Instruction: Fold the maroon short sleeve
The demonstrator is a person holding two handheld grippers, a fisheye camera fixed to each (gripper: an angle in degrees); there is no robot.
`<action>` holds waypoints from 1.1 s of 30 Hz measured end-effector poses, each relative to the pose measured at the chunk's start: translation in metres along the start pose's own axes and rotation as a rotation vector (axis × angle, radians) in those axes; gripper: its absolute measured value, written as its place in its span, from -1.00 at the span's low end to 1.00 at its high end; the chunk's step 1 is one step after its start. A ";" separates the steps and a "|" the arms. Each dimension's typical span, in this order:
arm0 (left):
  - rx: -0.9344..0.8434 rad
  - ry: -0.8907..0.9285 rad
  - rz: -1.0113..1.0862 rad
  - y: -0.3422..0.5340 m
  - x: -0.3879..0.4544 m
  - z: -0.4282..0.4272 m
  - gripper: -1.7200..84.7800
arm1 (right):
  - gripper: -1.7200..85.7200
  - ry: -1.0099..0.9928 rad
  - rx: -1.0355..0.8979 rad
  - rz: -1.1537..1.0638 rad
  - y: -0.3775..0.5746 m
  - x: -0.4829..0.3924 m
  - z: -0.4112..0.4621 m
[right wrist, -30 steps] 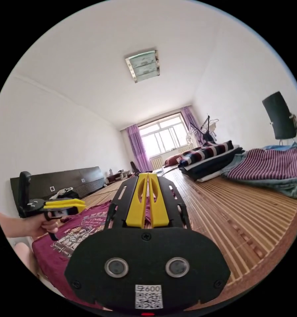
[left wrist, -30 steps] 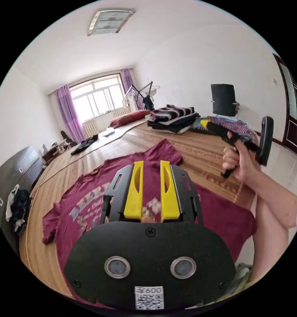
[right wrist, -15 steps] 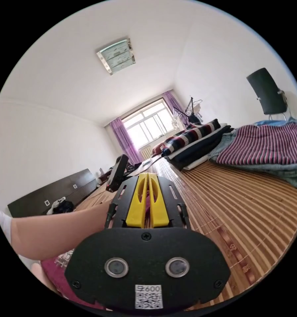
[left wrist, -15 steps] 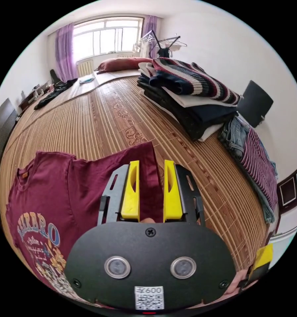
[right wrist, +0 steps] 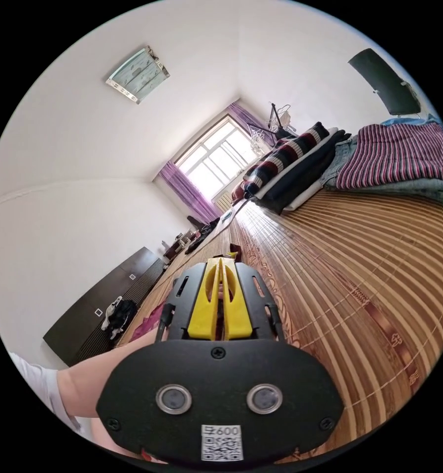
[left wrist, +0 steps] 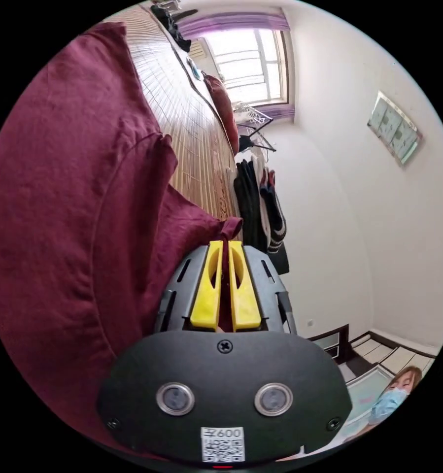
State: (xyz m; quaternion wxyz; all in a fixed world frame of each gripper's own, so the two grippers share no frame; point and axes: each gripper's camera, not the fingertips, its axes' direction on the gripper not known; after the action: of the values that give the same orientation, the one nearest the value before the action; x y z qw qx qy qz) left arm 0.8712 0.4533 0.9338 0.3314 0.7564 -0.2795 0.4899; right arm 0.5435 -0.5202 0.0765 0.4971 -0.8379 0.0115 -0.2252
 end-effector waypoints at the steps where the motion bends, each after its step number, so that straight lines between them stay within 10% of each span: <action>1: 0.001 0.000 0.010 -0.003 0.000 -0.003 -0.91 | -0.98 0.003 0.003 0.001 0.000 0.000 0.000; 23: -0.101 -0.211 0.357 -0.059 0.111 -0.189 -0.90 | -0.98 -0.215 0.053 -0.149 0.017 -0.031 -0.002; 33: 0.010 -0.257 0.143 -0.037 0.069 -0.237 -0.90 | -0.98 -0.242 -0.106 -0.084 0.017 -0.024 0.025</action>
State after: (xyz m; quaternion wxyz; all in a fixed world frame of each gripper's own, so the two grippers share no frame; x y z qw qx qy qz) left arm 0.7928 0.6535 1.0608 0.2532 0.7926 -0.3703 0.4130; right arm 0.5355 -0.5020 0.0433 0.4400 -0.8837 -0.0718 -0.1423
